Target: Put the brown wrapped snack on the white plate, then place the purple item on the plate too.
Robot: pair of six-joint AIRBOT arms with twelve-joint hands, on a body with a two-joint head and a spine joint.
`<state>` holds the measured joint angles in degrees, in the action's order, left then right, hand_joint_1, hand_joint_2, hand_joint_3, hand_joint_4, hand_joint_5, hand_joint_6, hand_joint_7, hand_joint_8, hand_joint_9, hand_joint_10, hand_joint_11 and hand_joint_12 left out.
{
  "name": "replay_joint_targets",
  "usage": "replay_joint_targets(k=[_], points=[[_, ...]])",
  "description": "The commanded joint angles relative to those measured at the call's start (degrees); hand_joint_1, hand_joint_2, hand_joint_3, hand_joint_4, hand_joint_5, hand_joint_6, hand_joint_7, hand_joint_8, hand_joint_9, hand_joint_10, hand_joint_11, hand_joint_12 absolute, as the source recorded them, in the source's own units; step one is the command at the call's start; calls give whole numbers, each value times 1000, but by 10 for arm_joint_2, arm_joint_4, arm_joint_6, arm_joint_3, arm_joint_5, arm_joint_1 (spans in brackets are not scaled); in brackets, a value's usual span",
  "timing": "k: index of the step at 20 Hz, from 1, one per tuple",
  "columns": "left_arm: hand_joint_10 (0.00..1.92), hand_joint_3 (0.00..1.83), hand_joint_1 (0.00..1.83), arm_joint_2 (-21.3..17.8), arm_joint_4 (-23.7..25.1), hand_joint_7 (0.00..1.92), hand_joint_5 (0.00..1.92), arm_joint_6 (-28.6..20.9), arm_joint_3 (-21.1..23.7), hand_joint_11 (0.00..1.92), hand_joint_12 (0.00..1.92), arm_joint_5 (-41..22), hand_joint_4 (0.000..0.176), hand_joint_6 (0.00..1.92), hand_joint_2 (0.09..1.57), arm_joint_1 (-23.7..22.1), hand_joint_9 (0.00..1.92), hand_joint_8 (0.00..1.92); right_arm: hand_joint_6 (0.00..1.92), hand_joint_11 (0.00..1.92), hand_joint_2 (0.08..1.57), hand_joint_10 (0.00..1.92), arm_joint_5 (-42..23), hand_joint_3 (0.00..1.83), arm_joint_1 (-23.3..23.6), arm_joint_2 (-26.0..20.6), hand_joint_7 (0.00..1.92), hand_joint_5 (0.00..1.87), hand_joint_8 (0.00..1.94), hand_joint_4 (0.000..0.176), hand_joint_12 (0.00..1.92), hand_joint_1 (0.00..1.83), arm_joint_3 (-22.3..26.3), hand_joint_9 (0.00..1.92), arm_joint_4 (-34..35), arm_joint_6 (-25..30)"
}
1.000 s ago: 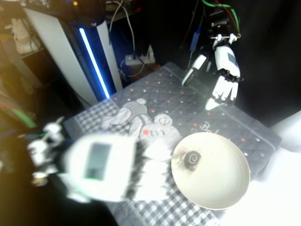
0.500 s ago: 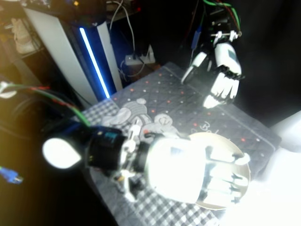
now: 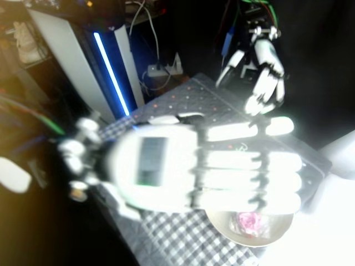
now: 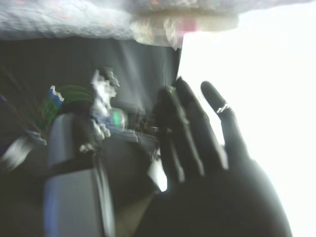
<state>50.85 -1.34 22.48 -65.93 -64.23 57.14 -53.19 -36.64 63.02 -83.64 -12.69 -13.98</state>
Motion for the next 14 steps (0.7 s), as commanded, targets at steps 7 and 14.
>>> replay_joint_targets(k=[7, 14], points=[[138, 11, 421, -20, -129, 276, 102, -4, 61, 32, 1407, -343, 0, 0, 1036, 116, 370, 0, 0, 0, 705, 0, -368, 0, -187, -106, 0, 0, 0, 176, 0, 610, 139, 0, 205, -57], [1, 8, 209, 3, -139, 104, 1, -21, 73, 0, 820, -350, 0, 0, 1237, 115, 215, 2, 0, 0, 919, 0, -478, 9, -318, -112, 0, 0, 0, 176, 0, 677, 198, 0, 309, -57]])
